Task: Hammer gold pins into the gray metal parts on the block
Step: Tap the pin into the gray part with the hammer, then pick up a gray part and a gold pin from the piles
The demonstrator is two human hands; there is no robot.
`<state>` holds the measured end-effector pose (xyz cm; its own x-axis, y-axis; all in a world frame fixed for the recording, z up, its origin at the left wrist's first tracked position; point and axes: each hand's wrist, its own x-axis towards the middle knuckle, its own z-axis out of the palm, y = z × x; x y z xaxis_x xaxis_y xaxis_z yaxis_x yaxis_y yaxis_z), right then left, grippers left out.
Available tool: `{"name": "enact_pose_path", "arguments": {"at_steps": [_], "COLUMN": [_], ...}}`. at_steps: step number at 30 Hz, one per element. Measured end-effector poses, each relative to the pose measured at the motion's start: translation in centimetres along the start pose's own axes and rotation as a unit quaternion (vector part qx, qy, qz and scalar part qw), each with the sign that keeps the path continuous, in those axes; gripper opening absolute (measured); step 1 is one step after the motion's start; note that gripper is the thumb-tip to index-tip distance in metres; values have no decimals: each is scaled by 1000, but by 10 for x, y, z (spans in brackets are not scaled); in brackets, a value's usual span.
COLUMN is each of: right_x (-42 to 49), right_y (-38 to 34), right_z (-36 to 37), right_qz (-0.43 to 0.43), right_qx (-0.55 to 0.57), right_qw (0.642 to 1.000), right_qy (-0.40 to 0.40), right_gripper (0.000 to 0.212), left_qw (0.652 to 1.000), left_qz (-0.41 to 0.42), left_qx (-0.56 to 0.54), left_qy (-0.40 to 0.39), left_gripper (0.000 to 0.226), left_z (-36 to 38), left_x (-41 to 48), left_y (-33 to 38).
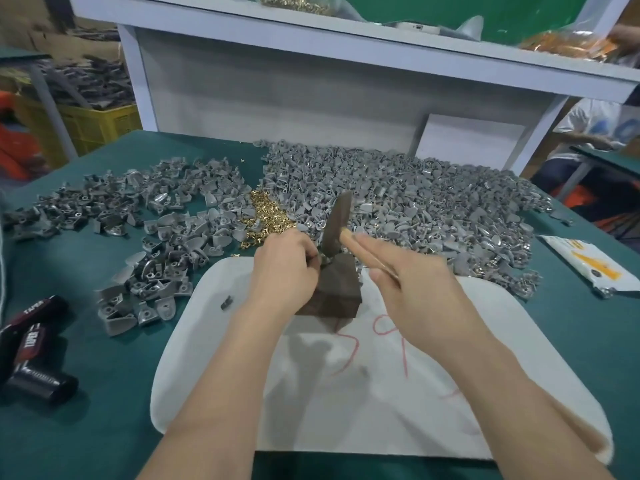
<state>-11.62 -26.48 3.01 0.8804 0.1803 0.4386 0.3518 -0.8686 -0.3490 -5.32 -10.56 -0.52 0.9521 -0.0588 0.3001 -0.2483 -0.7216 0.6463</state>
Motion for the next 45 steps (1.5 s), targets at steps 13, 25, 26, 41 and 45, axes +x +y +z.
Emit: {"name": "enact_pose_path", "arguments": {"at_steps": [13,25,26,41,45], "right_x": [2,34,33,119,141], "right_y": [-2,65,66,24,19], "right_z": [7,46,47,42,57], "right_qz": [12,255,252,220,238], "right_qx": [-12,98,86,172,-1], "right_qw": [999,959,960,953,971], "right_qy": [-38,-74,-82,120,-5], "right_gripper": [52,35,37,40,76], "left_qw": [1000,999,999,964,909], "left_qz": [-4,-17,-16,-72,-133], "left_qx": [24,50,45,-202,-312], "left_qy": [-7,0,2,157,243], "left_gripper": [12,11,11,29,24], "left_z": [1,2,2,5,-1], "left_x": [1,4,4,9,14], "left_y": [-2,-2,-3,-6,-11]}}
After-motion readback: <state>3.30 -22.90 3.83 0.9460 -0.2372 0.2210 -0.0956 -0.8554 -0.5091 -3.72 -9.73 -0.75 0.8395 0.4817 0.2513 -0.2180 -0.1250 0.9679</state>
